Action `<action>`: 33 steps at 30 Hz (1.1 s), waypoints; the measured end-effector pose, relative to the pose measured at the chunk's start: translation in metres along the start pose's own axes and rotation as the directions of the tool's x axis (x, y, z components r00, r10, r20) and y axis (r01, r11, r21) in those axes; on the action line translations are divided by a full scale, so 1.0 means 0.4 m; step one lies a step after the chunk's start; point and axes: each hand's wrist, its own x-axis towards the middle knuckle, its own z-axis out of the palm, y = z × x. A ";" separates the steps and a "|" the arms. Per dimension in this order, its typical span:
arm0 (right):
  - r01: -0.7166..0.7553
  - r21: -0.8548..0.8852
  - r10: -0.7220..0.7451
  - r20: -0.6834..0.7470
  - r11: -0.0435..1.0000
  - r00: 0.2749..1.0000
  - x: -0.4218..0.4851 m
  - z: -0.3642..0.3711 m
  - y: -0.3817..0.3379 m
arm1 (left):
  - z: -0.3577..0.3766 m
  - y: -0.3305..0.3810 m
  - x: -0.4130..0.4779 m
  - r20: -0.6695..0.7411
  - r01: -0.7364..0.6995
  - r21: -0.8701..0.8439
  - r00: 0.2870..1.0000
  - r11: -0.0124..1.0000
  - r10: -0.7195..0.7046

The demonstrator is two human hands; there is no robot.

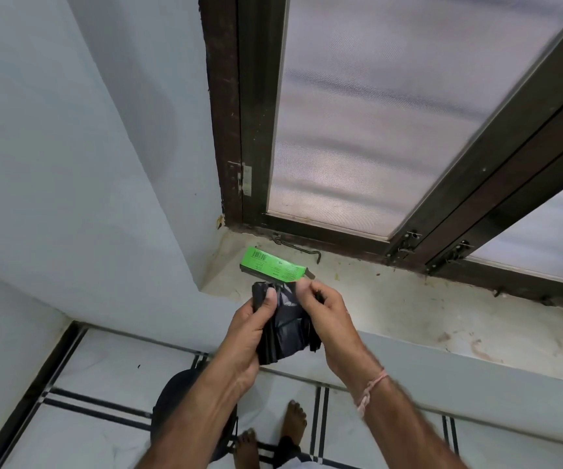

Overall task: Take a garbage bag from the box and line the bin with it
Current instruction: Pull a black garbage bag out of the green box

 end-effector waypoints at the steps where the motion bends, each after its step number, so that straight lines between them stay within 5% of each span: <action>1: 0.003 -0.020 -0.002 0.032 1.000 0.999 -0.006 -0.001 -0.005 | -0.001 0.001 0.000 -0.001 0.000 -0.001 1.000 1.000 0.000; 12: 0.040 -0.054 -0.047 -0.125 0.998 0.991 0.013 -0.020 0.029 | 0.022 -0.015 -0.002 -0.009 0.005 -0.007 1.000 1.000 -0.005; 33: 0.018 -0.017 -0.018 -0.005 1.000 1.000 -0.020 -0.025 0.028 | 0.042 -0.030 -0.017 -0.042 -0.010 0.004 0.999 1.000 0.011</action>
